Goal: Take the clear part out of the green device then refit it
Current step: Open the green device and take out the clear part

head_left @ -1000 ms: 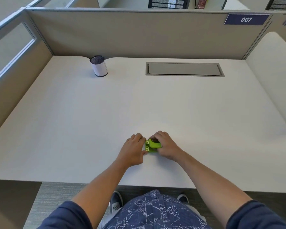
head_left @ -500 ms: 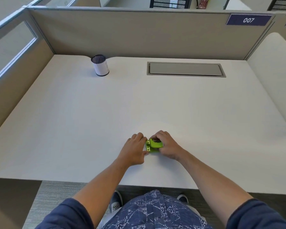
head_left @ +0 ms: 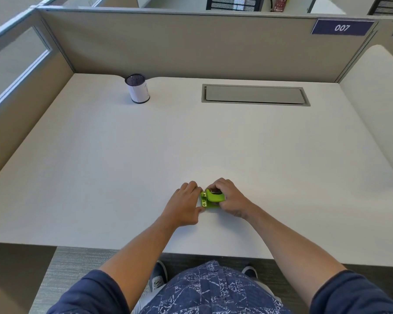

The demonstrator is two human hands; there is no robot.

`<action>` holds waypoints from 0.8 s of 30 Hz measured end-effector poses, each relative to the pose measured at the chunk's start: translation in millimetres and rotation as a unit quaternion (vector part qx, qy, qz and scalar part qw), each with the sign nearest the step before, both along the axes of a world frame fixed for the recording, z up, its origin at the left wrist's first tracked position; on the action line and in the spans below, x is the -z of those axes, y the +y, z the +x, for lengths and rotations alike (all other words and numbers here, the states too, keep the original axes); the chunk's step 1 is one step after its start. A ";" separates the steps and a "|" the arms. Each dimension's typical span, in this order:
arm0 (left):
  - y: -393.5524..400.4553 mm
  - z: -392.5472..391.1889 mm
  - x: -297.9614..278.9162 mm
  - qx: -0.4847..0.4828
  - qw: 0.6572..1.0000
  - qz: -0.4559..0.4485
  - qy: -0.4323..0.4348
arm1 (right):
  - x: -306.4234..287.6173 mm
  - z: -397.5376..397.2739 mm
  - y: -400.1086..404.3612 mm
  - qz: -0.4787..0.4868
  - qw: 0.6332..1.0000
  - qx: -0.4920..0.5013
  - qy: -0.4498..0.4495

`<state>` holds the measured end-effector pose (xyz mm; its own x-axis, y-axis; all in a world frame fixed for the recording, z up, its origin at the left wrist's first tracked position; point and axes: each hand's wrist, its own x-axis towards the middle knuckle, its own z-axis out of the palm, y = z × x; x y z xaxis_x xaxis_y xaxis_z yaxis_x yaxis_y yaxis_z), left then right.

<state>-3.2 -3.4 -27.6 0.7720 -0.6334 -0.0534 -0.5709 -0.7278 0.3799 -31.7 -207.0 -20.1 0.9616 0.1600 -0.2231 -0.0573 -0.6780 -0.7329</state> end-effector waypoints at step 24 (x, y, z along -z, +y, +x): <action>4.1 -4.6 -0.8 -0.050 0.997 -0.057 0.021 | 3.1 -0.3 -7.5 0.010 1.000 0.002 0.003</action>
